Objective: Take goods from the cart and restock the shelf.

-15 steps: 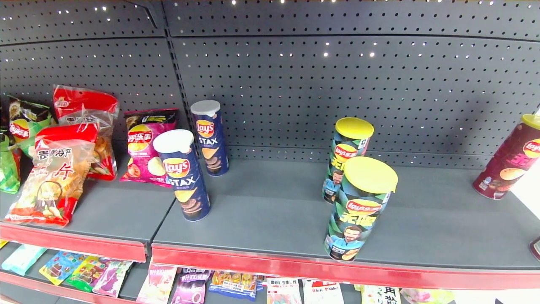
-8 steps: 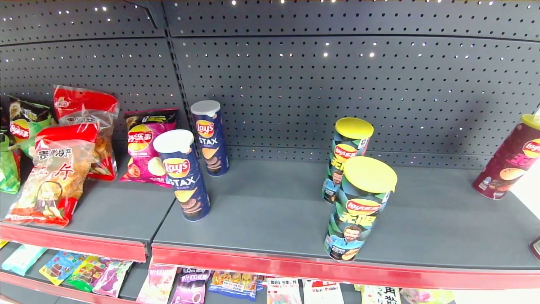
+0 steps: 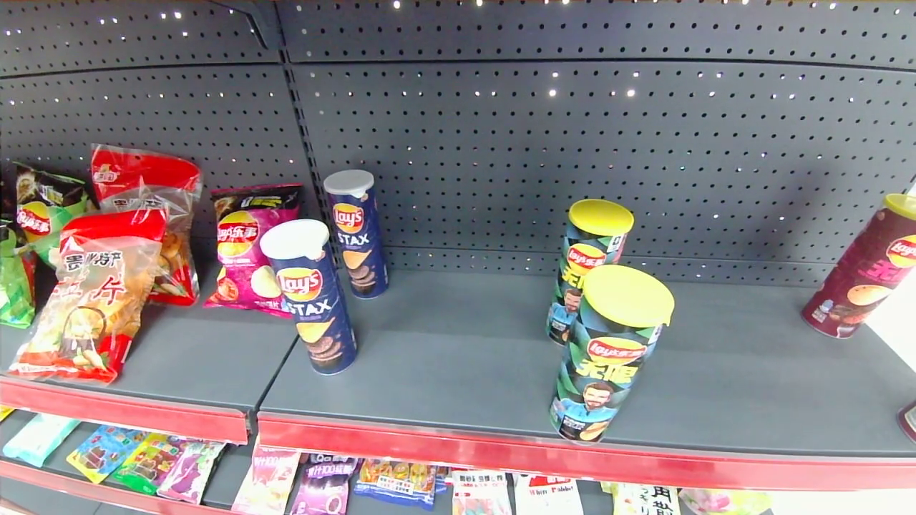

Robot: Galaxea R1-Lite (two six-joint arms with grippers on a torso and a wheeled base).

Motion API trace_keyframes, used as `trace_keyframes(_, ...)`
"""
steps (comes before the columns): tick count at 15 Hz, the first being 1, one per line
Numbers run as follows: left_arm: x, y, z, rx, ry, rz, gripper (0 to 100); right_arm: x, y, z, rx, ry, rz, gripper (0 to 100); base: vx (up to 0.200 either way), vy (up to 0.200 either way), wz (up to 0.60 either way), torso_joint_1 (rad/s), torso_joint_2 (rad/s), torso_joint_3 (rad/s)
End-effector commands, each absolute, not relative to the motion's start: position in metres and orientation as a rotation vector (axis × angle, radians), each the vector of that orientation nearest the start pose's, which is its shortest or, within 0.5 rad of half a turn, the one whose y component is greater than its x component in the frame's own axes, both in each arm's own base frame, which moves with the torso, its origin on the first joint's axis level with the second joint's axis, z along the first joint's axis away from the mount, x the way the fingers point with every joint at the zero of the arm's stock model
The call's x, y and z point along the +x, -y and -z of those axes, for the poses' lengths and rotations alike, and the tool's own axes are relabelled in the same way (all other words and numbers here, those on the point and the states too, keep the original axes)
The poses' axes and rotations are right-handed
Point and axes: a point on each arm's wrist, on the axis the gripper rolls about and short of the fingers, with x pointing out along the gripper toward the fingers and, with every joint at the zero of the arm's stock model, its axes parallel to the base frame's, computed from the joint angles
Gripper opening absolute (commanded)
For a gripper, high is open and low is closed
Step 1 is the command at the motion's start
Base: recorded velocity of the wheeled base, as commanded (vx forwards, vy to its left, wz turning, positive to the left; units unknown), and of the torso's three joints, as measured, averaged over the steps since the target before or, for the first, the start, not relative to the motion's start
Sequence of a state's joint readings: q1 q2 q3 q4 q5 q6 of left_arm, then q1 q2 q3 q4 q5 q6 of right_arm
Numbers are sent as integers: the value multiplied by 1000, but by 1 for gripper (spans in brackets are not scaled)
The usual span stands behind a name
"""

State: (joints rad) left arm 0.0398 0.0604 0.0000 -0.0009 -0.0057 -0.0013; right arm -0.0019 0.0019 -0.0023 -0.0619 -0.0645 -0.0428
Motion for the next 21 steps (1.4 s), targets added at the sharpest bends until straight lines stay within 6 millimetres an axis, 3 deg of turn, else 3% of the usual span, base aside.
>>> trace_keyframes(1, -18, 1, -77, -3, -60, -34, 100, -23, 1, -82, -32, 62, 69, 100, 0, 0, 0, 0, 0, 0)
trace_keyframes(4, -18, 1, -77, -3, -60, -32, 100, -23, 0, -76, -25, -14, 0, 100, 0, 0, 0, 0, 0, 0)
trace_keyframes(14, -18, 1, -77, -3, -60, -34, 100, -23, 0, -76, -3, 2, -6, 100, 0, 0, 0, 0, 0, 0)
trace_keyframes(17, -18, 1, -77, -3, -61, -34, 100, -23, 0, -76, -2, 2, -6, 100, 0, 0, -600, 1, 1, 2)
trace_keyframes(21, -18, 1, -77, -3, -60, -34, 100, -23, 0, -76, -5, 2, -6, 100, 0, 0, 0, 0, 0, 0)
